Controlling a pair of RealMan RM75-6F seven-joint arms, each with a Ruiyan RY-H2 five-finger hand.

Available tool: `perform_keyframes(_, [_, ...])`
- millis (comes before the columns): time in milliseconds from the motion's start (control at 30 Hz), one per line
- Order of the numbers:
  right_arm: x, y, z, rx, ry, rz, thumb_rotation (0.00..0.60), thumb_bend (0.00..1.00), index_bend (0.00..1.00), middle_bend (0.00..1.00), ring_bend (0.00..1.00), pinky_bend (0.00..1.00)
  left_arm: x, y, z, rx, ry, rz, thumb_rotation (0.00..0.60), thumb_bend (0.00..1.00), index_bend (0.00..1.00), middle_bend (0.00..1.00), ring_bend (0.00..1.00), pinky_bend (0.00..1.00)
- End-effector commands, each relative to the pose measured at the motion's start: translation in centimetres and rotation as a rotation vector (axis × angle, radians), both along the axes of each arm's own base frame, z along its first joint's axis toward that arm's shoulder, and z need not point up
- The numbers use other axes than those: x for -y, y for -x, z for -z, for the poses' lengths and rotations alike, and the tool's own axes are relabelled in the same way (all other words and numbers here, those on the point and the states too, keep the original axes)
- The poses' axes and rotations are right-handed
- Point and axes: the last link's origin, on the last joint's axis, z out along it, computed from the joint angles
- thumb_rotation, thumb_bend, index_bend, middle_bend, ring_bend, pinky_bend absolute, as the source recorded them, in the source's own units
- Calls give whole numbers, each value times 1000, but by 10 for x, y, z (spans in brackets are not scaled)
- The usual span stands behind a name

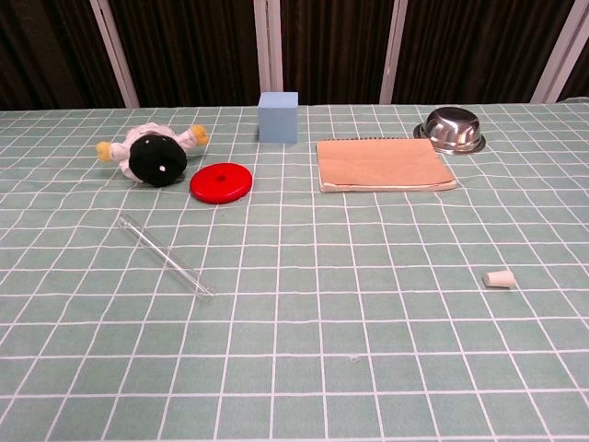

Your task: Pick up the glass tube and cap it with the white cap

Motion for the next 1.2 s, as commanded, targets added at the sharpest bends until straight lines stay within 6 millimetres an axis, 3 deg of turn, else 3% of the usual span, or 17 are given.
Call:
perform_keyframes(33, [0,0,0,2,0,1,600,266,0,0,0,0,-1,0,1,-1,6,-2,600,125,25,0,0,0])
perform_keyframes(200, [0,0,1,6,-4,3,600,265,0,0,0,0,-3,0,3,-8,23,-10,600,126,44,1,0,0])
perform_keyframes(333, [0,-1,1,5,-9,-5,600,266,0,0,0,0,-16,-6,11,-52,52,30,600,125,81,25,0,0])
perform_keyframes(433, [0,-1,1,16,-8,-1,600,266,0,0,0,0,-36,-18,22,-104,92,84,600,132,116,72,0,0])
perform_keyframes(567, [1,-2,3,17,-12,-1,600,266,0,0,0,0,-71,-42,43,-159,160,160,600,201,246,178,0,0])
perform_keyframes(833, [2,-1,2,19,-3,-2,600,265,0,0,0,0,-132,-87,86,-255,239,272,600,293,331,310,0,0])
perform_keyframes(1000, [2,-1,1,23,2,-1,600,266,0,0,0,0,-161,-95,113,-342,271,309,600,305,350,336,0,0])
perform_keyframes(1200, [3,0,0,30,8,2,600,266,0,0,0,0,-176,-96,132,-359,300,294,600,323,384,368,0,0])
